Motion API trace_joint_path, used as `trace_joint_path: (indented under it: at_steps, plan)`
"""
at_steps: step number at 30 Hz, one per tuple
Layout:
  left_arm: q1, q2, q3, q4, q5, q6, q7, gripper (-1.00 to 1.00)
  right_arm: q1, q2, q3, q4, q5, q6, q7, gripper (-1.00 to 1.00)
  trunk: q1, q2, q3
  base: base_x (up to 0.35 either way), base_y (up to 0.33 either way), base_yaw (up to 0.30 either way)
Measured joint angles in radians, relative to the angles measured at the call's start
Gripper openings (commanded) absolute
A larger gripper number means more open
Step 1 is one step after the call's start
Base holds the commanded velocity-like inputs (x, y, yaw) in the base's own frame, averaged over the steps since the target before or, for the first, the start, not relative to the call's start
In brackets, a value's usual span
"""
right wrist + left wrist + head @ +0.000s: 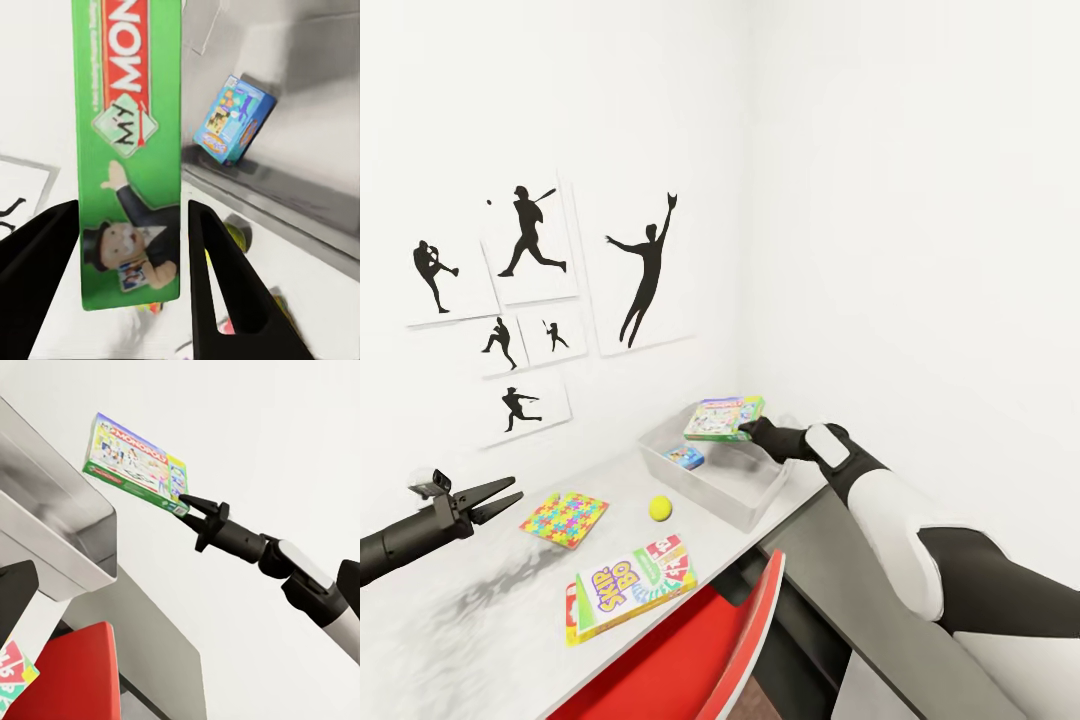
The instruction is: Put all the toys in the child's room - the three board games (two on the bed and one on the table), the two jigsaw puzzles on the table, and the tennis ball on the table - inside the toy box on the table in the child's room.
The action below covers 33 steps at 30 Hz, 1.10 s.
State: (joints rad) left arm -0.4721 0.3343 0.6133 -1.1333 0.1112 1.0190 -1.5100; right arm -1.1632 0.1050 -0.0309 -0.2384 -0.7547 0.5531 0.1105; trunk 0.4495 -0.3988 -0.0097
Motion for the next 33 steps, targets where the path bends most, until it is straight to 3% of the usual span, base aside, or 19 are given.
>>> trace_joint_path:
  at_steps: [7,33]
  plan:
    - [0.000,0.000,0.000,0.000,0.000,0.000,0.000,1.00,0.000,0.003,0.022,0.002,0.035,0.001,0.049,-1.00,0.000,0.000,0.000,0.000,0.000,0.000]
    - [0.000,0.001,0.001,0.000,0.003,0.003,-0.004,1.00,-0.001,0.006,0.023,0.037,0.036,0.002,0.051,-1.00,0.000,0.000,0.000,0.000,0.000,0.000]
